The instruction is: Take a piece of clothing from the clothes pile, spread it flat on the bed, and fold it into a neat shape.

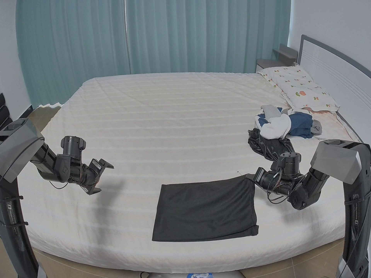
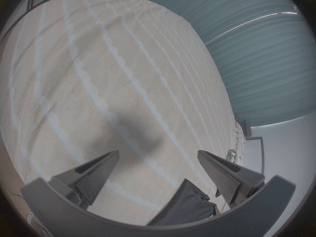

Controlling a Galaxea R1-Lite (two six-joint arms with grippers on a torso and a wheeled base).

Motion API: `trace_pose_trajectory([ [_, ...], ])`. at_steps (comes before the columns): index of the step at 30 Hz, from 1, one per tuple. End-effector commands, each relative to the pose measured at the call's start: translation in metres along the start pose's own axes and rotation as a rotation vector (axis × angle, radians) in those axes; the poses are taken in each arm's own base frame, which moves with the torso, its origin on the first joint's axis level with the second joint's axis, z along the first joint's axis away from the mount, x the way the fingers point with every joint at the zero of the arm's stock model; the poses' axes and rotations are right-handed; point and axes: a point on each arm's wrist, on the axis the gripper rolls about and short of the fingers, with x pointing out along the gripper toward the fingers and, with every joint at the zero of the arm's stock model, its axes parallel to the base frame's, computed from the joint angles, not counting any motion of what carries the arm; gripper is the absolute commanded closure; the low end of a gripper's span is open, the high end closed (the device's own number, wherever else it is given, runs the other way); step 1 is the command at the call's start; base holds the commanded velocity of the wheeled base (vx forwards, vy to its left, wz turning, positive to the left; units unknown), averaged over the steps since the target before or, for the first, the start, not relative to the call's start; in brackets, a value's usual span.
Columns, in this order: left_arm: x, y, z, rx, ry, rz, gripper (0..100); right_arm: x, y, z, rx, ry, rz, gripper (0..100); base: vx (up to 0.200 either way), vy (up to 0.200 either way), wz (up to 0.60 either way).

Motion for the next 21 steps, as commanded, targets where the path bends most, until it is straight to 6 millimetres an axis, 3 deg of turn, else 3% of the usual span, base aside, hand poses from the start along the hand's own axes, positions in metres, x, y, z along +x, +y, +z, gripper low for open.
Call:
trace_pose_trajectory([
  [1,0.0,0.0,0.0,-0.001,0.0,0.001,0,0.004,-0.006,0.001,0.005,-0.007,-0.01,100,0.0,0.0,0.0],
  [10,0.0,0.0,0.0,-0.001,0.0,0.001,0,0.011,-0.017,-0.004,0.016,0.008,-0.032,100,0.0,0.0,0.0],
  [11,0.0,0.0,0.0,-0.001,0.0,0.001,0,0.011,-0.017,-0.004,0.015,0.006,-0.032,0,0.0,0.0,0.0],
  [16,0.0,0.0,0.0,-0.001,0.0,0.001,0,0.008,-0.021,-0.005,0.023,0.015,-0.048,0,0.0,0.0,0.0],
  [21,0.0,0.0,0.0,-0.002,-0.001,-0.001,0,-0.025,-0.005,-0.003,0.018,0.026,-0.037,0,0.0,0.0,0.0],
])
